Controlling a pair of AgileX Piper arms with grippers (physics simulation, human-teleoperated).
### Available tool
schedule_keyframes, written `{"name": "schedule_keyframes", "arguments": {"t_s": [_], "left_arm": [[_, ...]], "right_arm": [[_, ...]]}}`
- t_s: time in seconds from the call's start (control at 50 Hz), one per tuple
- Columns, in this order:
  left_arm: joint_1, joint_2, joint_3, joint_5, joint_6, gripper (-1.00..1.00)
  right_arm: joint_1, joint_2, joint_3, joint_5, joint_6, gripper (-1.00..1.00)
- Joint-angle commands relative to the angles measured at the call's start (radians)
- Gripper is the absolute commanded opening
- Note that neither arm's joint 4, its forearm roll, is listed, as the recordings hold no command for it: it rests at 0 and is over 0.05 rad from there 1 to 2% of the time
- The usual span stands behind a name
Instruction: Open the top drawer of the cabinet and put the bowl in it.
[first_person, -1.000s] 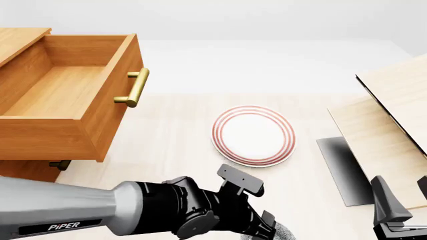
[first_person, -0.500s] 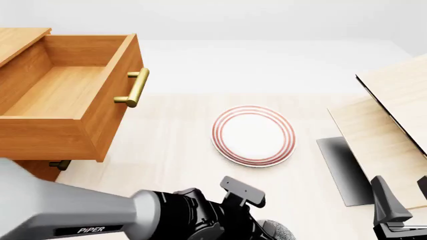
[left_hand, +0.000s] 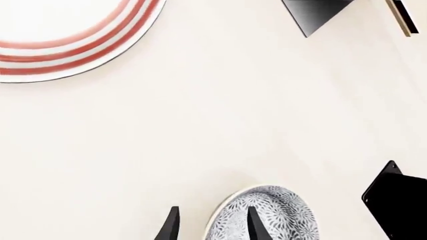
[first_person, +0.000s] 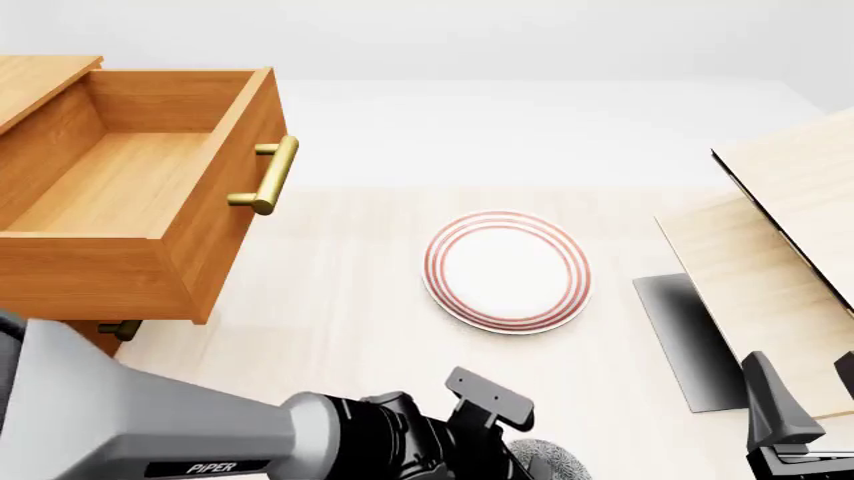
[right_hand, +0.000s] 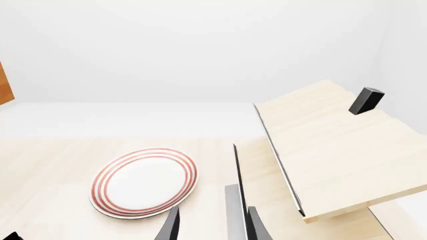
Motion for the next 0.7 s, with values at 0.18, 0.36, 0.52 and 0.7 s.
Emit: {"name": "schedule_keyframes", "arguments": {"t_s": [0.18, 0.36, 0.52, 0.7], "left_arm": [[0.001, 0.001, 0.019, -0.024, 0.009, -1.00], [-0.005, -0.034, 0.010, -0.017, 0.014, -1.00], [-0.010, -0.078, 0.004, -0.009, 0.006, -1.00], [-0.005, -0.127, -0.020, 0.030, 0.023, -1.00]], "right_arm": [[0.000, 0.000, 0.001, 0.000, 0.000, 1.00], [0.000, 0.000, 0.001, 0.000, 0.000, 1.00], [0.000, -0.001, 0.001, 0.000, 0.000, 1.00], [0.000, 0.000, 0.001, 0.000, 0.000, 1.00]]}}
